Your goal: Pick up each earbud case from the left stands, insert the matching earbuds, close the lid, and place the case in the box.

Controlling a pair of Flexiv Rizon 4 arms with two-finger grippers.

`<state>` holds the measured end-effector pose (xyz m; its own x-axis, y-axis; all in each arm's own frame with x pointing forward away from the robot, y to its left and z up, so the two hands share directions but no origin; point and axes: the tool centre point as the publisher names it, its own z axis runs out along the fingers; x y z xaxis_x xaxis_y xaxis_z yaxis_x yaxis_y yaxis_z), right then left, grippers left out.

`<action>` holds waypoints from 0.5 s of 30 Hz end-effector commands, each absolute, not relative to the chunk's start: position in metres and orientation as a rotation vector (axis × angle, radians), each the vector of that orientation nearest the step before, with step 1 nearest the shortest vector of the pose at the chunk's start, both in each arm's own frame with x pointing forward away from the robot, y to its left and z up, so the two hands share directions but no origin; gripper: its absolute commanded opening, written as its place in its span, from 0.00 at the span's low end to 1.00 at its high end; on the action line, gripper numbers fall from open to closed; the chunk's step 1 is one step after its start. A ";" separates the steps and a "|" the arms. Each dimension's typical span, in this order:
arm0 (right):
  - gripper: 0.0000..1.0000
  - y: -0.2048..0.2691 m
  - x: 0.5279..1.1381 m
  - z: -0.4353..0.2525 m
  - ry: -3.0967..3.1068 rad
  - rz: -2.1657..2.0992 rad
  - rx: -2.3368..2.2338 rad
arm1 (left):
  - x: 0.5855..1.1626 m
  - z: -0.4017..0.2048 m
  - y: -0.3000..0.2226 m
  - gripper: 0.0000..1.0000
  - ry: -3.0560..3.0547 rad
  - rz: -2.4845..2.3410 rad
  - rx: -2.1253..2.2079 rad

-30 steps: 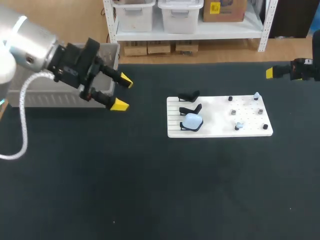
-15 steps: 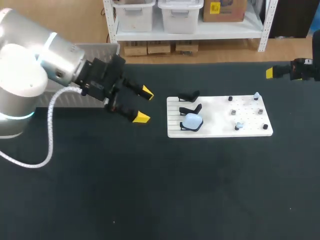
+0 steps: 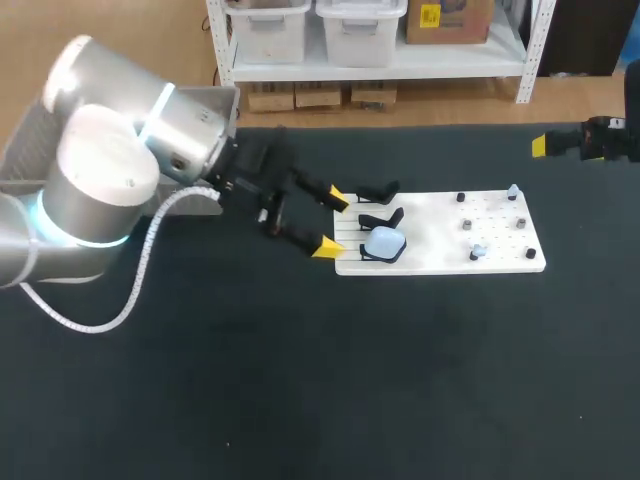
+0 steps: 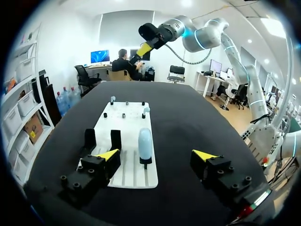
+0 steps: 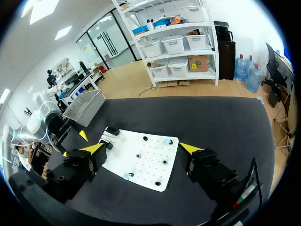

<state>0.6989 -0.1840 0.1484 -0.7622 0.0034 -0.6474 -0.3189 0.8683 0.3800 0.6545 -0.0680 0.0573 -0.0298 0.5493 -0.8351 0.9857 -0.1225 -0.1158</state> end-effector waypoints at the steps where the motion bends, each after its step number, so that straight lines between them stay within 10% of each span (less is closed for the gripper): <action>1: 1.00 -0.184 0.699 0.149 2.369 0.628 -0.227 | 0.659 0.040 -0.079 1.00 1.601 -1.077 1.703; 15: 1.00 -0.184 0.699 0.149 2.369 0.628 -0.227 | 0.653 0.019 -0.094 1.00 1.594 -1.093 1.641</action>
